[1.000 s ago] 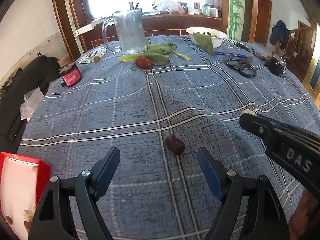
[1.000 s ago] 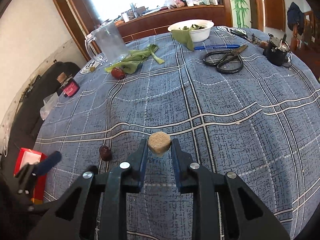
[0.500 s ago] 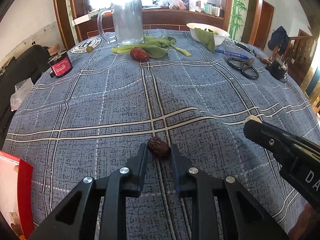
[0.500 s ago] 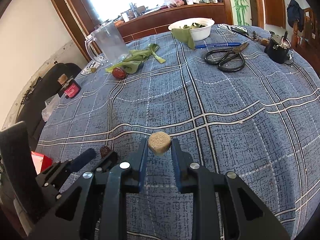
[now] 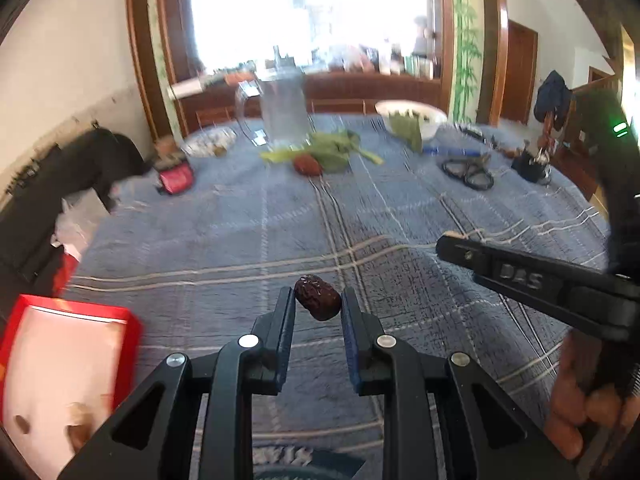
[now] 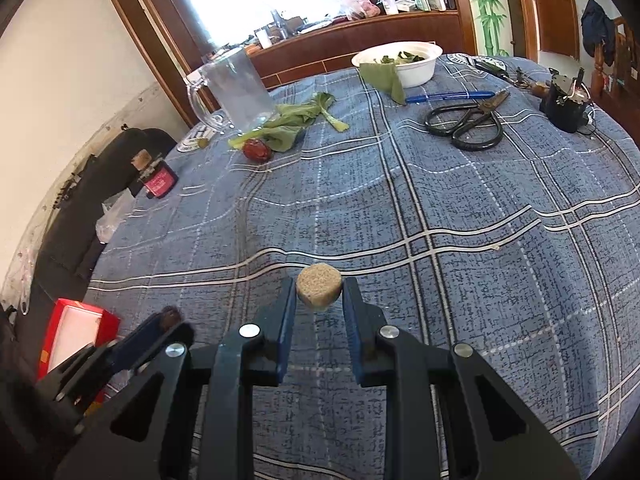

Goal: Organize fruits
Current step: 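Carry the date into the tray and open the left tool while the right carries the cube there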

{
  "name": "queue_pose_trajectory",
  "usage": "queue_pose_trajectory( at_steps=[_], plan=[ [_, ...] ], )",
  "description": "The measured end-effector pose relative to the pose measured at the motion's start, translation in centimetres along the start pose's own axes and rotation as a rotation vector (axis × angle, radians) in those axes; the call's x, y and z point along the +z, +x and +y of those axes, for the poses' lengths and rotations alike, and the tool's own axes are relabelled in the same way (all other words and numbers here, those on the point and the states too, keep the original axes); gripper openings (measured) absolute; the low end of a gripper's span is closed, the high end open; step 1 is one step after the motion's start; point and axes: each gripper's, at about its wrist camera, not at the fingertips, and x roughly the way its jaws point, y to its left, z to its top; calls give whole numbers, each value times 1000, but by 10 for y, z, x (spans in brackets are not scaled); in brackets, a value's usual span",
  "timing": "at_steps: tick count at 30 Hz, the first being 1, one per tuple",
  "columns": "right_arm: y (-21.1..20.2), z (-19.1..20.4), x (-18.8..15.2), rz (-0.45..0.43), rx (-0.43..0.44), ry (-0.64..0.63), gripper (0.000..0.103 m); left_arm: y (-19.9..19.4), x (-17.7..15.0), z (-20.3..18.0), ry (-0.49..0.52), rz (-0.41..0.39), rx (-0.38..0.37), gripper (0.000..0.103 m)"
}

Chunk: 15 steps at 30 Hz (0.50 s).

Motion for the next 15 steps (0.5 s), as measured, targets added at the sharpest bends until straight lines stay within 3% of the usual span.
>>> queue_pose_trajectory(
  at_steps=[7, 15],
  plan=[
    [-6, 20, -7, -25, 62, -49, 26, -46, -3, 33, -36, -85, 69, 22],
    [-14, 51, -21, -69, 85, -162, 26, -75, -17, 77, -100, -110, 131, 22]
  ],
)
